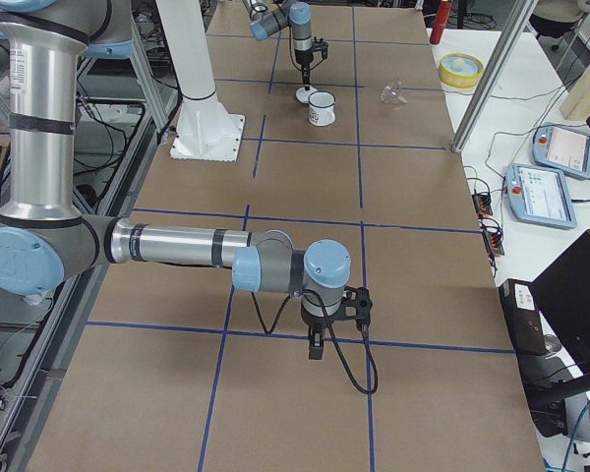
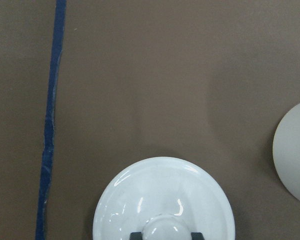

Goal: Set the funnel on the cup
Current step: 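Move the left gripper to the clear glass funnel farther from the robot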

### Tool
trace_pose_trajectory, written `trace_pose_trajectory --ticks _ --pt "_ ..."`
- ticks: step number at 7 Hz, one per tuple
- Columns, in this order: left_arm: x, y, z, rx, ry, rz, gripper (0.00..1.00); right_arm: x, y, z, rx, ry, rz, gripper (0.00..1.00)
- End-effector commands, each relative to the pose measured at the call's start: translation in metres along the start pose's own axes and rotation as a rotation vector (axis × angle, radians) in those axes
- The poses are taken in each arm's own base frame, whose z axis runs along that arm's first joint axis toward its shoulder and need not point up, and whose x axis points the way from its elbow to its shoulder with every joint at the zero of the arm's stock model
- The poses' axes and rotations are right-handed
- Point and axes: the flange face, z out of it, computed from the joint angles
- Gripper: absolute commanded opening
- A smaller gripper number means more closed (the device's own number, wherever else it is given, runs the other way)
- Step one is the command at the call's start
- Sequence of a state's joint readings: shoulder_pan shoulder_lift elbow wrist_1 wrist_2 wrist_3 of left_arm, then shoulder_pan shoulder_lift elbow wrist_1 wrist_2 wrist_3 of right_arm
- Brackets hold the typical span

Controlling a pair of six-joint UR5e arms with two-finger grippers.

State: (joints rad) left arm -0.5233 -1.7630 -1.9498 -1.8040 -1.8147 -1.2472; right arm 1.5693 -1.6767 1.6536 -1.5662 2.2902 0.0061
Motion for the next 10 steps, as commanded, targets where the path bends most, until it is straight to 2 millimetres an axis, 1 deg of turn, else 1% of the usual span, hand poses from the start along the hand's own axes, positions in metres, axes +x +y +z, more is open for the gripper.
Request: trace_pose_trajectory --ticks 1,2,3,4,5,6,7,8,9,10 --pt "0.010 -0.005 -0.012 0.014 0.026 0.001 1.00 0.000 0.000 0.000 0.000 0.000 0.000 1.00" --pt "0.012 -0.014 -0.041 0.048 0.064 -0.006 1.00 0.000 0.000 0.000 0.000 0.000 0.000 1.00" --pt "0.000 -0.055 -0.076 0.132 0.091 -0.057 1.00 0.000 0.000 0.000 0.000 0.000 0.000 1.00" --pt "-0.006 -0.099 -0.116 0.224 0.133 -0.115 1.00 0.000 0.000 0.000 0.000 0.000 0.000 1.00" --pt "-0.005 -0.117 -0.140 0.276 0.241 -0.299 1.00 0.000 0.000 0.000 0.000 0.000 0.000 1.00" --pt "-0.007 -0.131 -0.158 0.347 0.385 -0.474 1.00 0.000 0.000 0.000 0.000 0.000 0.000 1.00" --pt "-0.017 -0.151 -0.130 0.407 0.476 -0.677 1.00 0.000 0.000 0.000 0.000 0.000 0.000 1.00" --pt "-0.023 -0.177 -0.087 0.431 0.560 -0.794 1.00 0.000 0.000 0.000 0.000 0.000 0.000 1.00" --pt "-0.022 -0.204 -0.053 0.457 0.648 -0.917 0.99 0.000 0.000 0.000 0.000 0.000 0.000 1.00" --pt "-0.014 -0.230 -0.034 0.525 0.664 -0.982 0.98 0.000 0.000 0.000 0.000 0.000 0.000 1.00"
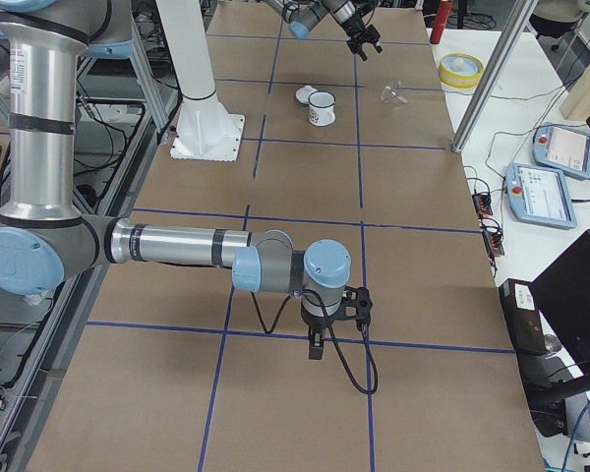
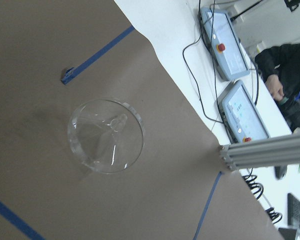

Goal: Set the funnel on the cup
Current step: 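Move the left gripper to the clear glass funnel farther from the robot, then grasp the glass funnel with the left gripper and lift it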

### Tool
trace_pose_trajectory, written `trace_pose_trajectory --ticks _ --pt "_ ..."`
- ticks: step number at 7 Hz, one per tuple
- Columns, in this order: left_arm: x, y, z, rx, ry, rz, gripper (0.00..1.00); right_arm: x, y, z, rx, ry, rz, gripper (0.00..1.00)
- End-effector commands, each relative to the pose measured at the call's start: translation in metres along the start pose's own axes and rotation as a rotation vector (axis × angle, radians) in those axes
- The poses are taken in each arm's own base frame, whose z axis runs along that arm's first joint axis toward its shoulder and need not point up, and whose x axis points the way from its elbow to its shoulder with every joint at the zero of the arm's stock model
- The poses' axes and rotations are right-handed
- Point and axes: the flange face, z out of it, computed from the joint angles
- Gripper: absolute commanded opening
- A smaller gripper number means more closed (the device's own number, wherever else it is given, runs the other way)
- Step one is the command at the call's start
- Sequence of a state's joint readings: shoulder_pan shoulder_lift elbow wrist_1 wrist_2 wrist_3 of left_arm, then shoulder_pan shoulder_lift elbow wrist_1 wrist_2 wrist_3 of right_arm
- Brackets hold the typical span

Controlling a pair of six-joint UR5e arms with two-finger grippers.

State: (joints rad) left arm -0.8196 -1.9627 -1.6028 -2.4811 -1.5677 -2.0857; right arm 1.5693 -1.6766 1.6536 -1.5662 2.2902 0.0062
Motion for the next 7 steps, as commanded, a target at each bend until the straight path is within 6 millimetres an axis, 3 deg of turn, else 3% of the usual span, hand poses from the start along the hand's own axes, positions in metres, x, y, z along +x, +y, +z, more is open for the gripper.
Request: trace_pose_trajectory --ticks 1,2,4,7 --pt "-0.006 -0.016 0.059 0.106 0.044 -0.123 0.98 0.000 0.000 0.000 0.000 0.000 0.000 1.00" --pt "-0.010 -0.019 0.092 0.150 0.017 -0.133 0.95 0.000 0.000 0.000 0.000 0.000 0.000 1.00" --pt "-0.031 -0.032 0.120 0.181 -0.017 -0.146 0.87 0.000 0.000 0.000 0.000 0.000 0.000 1.00" --pt "-0.033 -0.030 0.130 0.178 -0.018 -0.144 0.72 0.000 0.000 0.000 0.000 0.000 0.000 1.00"
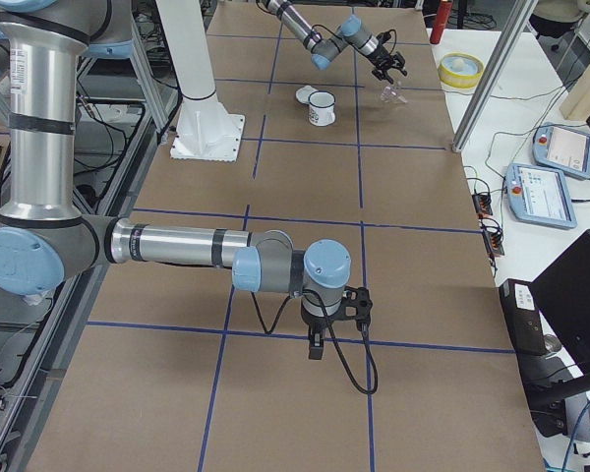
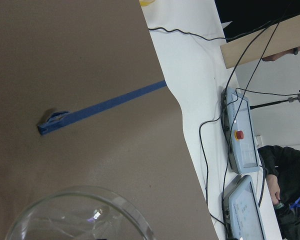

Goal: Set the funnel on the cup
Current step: 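Grasp the glass funnel with the left gripper and lift it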

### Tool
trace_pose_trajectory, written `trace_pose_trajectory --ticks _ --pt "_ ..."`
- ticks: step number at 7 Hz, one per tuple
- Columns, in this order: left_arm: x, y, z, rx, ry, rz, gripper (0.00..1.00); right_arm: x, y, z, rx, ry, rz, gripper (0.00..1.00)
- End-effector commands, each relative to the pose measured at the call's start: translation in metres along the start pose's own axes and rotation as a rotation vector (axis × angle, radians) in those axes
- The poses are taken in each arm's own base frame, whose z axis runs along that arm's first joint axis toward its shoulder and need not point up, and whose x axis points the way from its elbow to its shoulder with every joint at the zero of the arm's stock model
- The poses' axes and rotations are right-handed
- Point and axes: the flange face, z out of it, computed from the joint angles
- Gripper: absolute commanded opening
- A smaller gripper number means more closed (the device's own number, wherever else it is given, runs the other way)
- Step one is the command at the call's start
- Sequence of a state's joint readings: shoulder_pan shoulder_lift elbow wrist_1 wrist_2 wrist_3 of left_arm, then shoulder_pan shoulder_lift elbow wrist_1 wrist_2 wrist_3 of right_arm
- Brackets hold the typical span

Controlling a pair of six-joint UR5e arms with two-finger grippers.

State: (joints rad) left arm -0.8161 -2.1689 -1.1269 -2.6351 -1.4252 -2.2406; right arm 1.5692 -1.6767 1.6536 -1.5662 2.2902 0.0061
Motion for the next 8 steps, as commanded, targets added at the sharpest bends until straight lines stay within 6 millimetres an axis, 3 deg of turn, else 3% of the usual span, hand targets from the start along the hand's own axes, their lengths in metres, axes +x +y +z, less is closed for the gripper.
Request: trace_pose_trajectory --ticks 1,2,5,6,7,8 --pt "0.000 0.002 0.002 -0.003 -0.001 0.003 0.41 0.000 0.000 0.000 0.000 0.000 0.000 1.00" --pt "0.000 0.003 0.001 -0.010 -0.001 0.013 0.00 0.000 0.000 0.000 0.000 0.000 0.000 1.00" --pt "0.010 0.005 -0.004 -0.027 0.022 0.093 0.00 0.000 0.000 0.000 0.000 0.000 0.000 1.00" --pt "0.030 0.009 -0.018 -0.069 0.046 0.093 0.00 0.000 0.000 0.000 0.000 0.000 0.000 1.00" --pt "0.072 0.015 -0.053 -0.136 0.096 0.108 0.00 0.000 0.000 0.000 0.000 0.000 0.000 1.00" --pt "0.092 0.023 -0.073 -0.176 0.059 0.152 0.00 0.000 0.000 0.000 0.000 0.000 0.000 1.00"
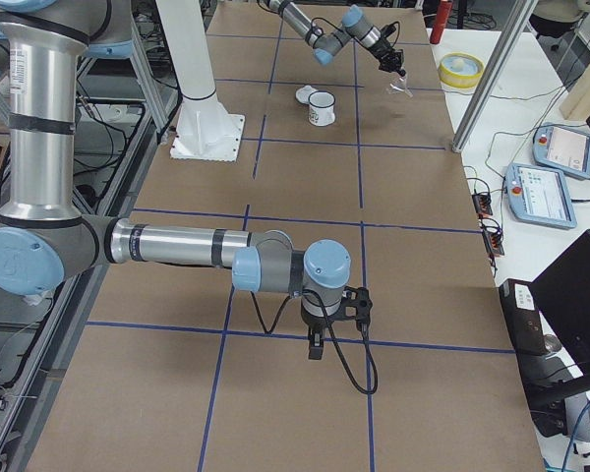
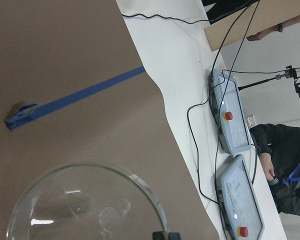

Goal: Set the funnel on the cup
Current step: 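Grasp the glass funnel with the left gripper and lift it, then carry the glass funnel with the left gripper over the mug opening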

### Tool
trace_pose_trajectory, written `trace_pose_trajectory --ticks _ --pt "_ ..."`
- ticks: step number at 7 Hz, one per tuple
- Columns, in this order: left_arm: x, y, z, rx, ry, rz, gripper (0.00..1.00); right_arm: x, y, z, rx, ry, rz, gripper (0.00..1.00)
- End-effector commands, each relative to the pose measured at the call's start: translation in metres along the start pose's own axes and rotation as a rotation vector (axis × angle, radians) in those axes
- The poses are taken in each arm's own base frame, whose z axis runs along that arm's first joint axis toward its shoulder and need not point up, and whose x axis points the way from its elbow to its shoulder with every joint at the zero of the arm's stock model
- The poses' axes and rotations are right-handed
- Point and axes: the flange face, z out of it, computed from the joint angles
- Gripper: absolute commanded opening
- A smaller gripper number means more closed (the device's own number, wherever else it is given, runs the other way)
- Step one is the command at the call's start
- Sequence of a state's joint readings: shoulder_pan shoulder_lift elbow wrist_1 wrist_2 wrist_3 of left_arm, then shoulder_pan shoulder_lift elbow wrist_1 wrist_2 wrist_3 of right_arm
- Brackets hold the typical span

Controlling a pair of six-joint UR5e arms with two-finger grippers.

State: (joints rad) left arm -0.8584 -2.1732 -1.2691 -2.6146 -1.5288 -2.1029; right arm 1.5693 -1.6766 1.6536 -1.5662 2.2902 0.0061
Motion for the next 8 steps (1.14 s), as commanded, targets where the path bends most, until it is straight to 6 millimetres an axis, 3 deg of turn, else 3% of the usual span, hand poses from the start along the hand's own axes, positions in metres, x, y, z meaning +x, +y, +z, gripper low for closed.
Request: trace_pose_trajectory --ticks 1,3,5,7,8 --pt "0.065 0.028 -0.059 -0.048 -0.063 0.238 0.00 0.000 0.000 0.000 0.000 0.000 0.000 1.00" --pt "0.112 0.058 -0.141 -0.027 -0.223 0.574 0.00 0.000 0.000 0.000 0.000 0.000 0.000 1.00" --pt "0.123 0.093 -0.200 -0.210 -0.418 0.672 0.00 0.000 0.000 0.000 0.000 0.000 0.000 1.00" --pt "0.105 0.170 -0.211 -0.375 -0.630 0.795 0.00 0.000 0.000 0.000 0.000 0.000 0.000 1.00" --pt "0.084 0.201 -0.206 -0.432 -0.675 0.816 0.00 0.000 0.000 0.000 0.000 0.000 0.000 1.00"
